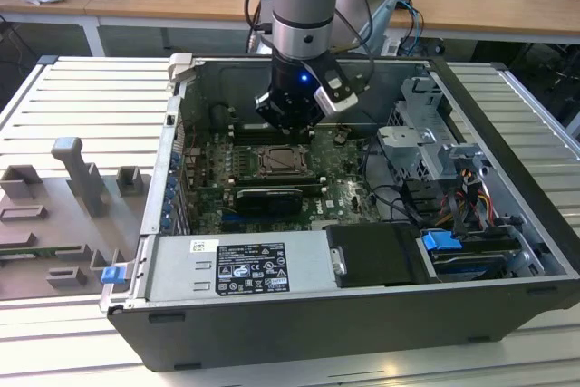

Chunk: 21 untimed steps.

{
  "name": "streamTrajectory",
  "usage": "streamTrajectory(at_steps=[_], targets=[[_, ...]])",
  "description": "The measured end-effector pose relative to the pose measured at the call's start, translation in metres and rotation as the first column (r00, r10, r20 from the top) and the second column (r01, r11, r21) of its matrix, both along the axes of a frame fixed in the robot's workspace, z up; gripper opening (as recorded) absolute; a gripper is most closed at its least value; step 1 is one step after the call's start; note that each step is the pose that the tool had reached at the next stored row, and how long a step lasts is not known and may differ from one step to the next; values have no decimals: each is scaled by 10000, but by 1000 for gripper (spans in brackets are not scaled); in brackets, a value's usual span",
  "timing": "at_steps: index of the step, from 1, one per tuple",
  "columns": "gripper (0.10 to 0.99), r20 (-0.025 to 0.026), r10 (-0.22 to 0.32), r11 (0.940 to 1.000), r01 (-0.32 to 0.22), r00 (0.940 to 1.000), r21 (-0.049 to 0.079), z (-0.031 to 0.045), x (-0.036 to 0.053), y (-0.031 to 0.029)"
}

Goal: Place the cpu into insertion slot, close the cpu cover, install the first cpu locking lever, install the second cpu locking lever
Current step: 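Install the second cpu locking lever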

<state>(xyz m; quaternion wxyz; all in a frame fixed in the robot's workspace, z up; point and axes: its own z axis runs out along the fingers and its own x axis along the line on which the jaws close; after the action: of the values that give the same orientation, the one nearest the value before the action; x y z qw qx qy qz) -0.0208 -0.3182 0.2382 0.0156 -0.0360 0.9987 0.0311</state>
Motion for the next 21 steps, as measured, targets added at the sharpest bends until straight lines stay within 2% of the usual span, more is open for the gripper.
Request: streamTrajectory(at_steps=[6,11,12,14,15,16,18,21], targets=[[106,1,2,10000,-2,10000,5,11,-1,-45],[106,-13,1,10000,-1,10000,3,10,-2,-143],[106,-36,1,10000,-1,10000,4,10,-3,-156],[106,-156,1,10000,-1,9999,5,9,-2,-174],[106,-310,3,10000,-2,9995,6,6,-2,-202],[106,-436,2,10000,-1,9990,6,-3,-2,-281],[106,-439,2,10000,-1,9990,14,-6,-2,-339],[106,-439,4,10000,-1,9990,56,-8,-3,-375]])
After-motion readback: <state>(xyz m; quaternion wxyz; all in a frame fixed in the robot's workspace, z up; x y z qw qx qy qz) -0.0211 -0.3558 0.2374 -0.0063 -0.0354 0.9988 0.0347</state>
